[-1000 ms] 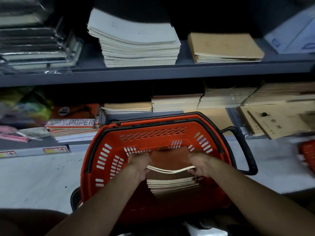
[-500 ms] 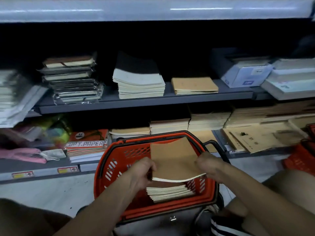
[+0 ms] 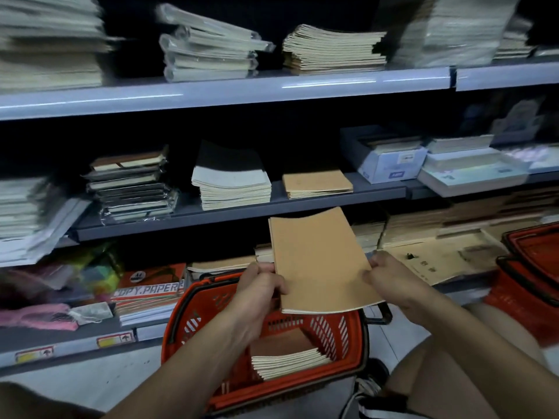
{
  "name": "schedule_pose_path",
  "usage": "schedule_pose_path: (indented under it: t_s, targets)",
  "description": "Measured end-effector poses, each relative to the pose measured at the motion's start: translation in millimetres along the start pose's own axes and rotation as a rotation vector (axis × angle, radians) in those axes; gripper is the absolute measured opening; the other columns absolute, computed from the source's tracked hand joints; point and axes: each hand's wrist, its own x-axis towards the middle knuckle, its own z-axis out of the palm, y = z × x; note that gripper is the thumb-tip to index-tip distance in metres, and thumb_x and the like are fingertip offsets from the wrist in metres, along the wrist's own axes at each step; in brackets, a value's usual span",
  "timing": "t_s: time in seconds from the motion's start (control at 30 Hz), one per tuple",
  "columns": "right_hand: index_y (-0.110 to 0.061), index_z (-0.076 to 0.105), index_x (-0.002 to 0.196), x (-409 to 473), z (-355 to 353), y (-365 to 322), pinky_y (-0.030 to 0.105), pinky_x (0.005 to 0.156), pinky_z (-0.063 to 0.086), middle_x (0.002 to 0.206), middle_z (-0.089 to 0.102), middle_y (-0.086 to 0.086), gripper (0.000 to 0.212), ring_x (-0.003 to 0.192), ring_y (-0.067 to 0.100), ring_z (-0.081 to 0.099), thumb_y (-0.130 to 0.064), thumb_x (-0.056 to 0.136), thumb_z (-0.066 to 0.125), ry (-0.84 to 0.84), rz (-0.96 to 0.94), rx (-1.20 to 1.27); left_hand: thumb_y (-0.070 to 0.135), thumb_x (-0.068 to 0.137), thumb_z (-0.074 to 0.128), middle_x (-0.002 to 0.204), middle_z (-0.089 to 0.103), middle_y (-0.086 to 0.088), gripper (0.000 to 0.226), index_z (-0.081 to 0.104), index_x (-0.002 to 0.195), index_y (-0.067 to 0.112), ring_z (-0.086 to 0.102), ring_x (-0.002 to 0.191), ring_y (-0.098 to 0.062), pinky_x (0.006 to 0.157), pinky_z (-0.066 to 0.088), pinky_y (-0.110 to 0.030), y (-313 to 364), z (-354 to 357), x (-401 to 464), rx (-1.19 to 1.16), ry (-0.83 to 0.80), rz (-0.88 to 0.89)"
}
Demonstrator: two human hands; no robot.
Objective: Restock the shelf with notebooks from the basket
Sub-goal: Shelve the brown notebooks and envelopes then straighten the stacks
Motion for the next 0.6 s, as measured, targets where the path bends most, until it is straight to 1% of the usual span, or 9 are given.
schedule_pose_path:
  t_s: [0.07, 0.17, 0.2, 0.23, 0.3, 0.37, 0.43, 0.5, 0.6]
  targets:
    - [-0.015, 0.058, 0.11, 5, -10, -5, 0.039, 0.079, 0.053, 0.107, 0.068, 0.005, 0.008, 0.097, 0.022, 0.064, -0.016, 0.103, 0.055, 0.035, -0.024, 0.021, -0.018, 0.072, 0.053, 0.076, 0.073, -0.006, 0.039, 0.061, 0.098, 0.01, 0.065, 0.079, -0.024, 0.074, 0.052, -0.037, 9, 10, 1, 0.045, -0.002, 0.055]
    - [-0.019, 0.06, 0.099, 18, -23, -15, 0.032, 0.064, 0.044, 0.1, 0.068, 0.004, 0.006, 0.085, 0.018, 0.061, -0.016, 0.103, 0.057, 0.093, -0.062, 0.079, -0.013, 0.065, 0.06, 0.093, 0.075, -0.015, 0.047, 0.064, 0.105, 0.01, 0.068, 0.092, -0.03, 0.081, 0.056, -0.043, 22, 21, 17, 0.093, -0.019, 0.132]
    - [-0.018, 0.061, 0.097, 27, -26, -17, 0.032, 0.062, 0.042, 0.099, 0.069, 0.006, 0.006, 0.082, 0.019, 0.061, -0.017, 0.102, 0.059, 0.114, -0.073, 0.093, -0.013, 0.065, 0.061, 0.095, 0.076, -0.015, 0.048, 0.065, 0.106, 0.011, 0.069, 0.096, -0.031, 0.085, 0.056, -0.044, 27, 25, 24, 0.113, -0.016, 0.152]
    - [-0.018, 0.062, 0.097, 35, -29, -21, 0.034, 0.065, 0.045, 0.1, 0.07, 0.007, 0.005, 0.083, 0.021, 0.063, -0.018, 0.102, 0.06, 0.134, -0.087, 0.104, -0.013, 0.067, 0.061, 0.096, 0.078, -0.013, 0.048, 0.065, 0.108, 0.012, 0.07, 0.1, -0.032, 0.088, 0.057, -0.045, 33, 29, 31, 0.137, -0.017, 0.176]
    - [-0.015, 0.064, 0.1, 52, -35, -29, 0.041, 0.08, 0.054, 0.103, 0.072, 0.008, 0.003, 0.093, 0.025, 0.067, -0.018, 0.1, 0.062, 0.172, -0.123, 0.13, -0.014, 0.074, 0.062, 0.099, 0.079, -0.011, 0.05, 0.064, 0.117, 0.012, 0.073, 0.102, -0.03, 0.09, 0.058, -0.043, 47, 35, 46, 0.203, -0.037, 0.214]
    - [-0.013, 0.064, 0.103, 70, -39, -38, 0.045, 0.091, 0.053, 0.104, 0.073, 0.01, 0.005, 0.098, 0.027, 0.069, -0.017, 0.1, 0.063, 0.194, -0.146, 0.146, -0.016, 0.08, 0.063, 0.102, 0.079, -0.01, 0.053, 0.062, 0.126, 0.009, 0.075, 0.101, -0.024, 0.088, 0.061, -0.036, 62, 42, 63, 0.259, -0.066, 0.256]
    - [-0.011, 0.063, 0.103, 91, -43, -49, 0.048, 0.095, 0.052, 0.105, 0.072, 0.011, 0.007, 0.1, 0.029, 0.068, -0.017, 0.099, 0.064, 0.217, -0.182, 0.159, -0.017, 0.083, 0.062, 0.102, 0.079, -0.008, 0.056, 0.058, 0.132, 0.011, 0.075, 0.097, -0.02, 0.077, 0.06, -0.028, 77, 51, 80, 0.309, -0.078, 0.312]
    - [-0.012, 0.063, 0.101, 115, -46, -58, 0.05, 0.096, 0.052, 0.105, 0.071, 0.01, 0.009, 0.101, 0.03, 0.067, -0.019, 0.097, 0.066, 0.249, -0.214, 0.16, -0.016, 0.085, 0.062, 0.101, 0.076, -0.005, 0.062, 0.052, 0.131, 0.024, 0.074, 0.094, -0.017, 0.068, 0.059, -0.025, 90, 59, 98, 0.367, -0.054, 0.375]
    - [-0.016, 0.063, 0.103, 154, -49, -67, 0.043, 0.093, 0.054, 0.105, 0.07, 0.004, 0.01, 0.103, 0.025, 0.067, -0.024, 0.097, 0.066, 0.257, -0.232, 0.17, -0.01, 0.087, 0.061, 0.095, 0.07, 0.005, 0.049, 0.065, 0.123, 0.024, 0.07, 0.09, -0.014, 0.072, 0.059, -0.026, 108, 70, 131, 0.497, -0.024, 0.466]
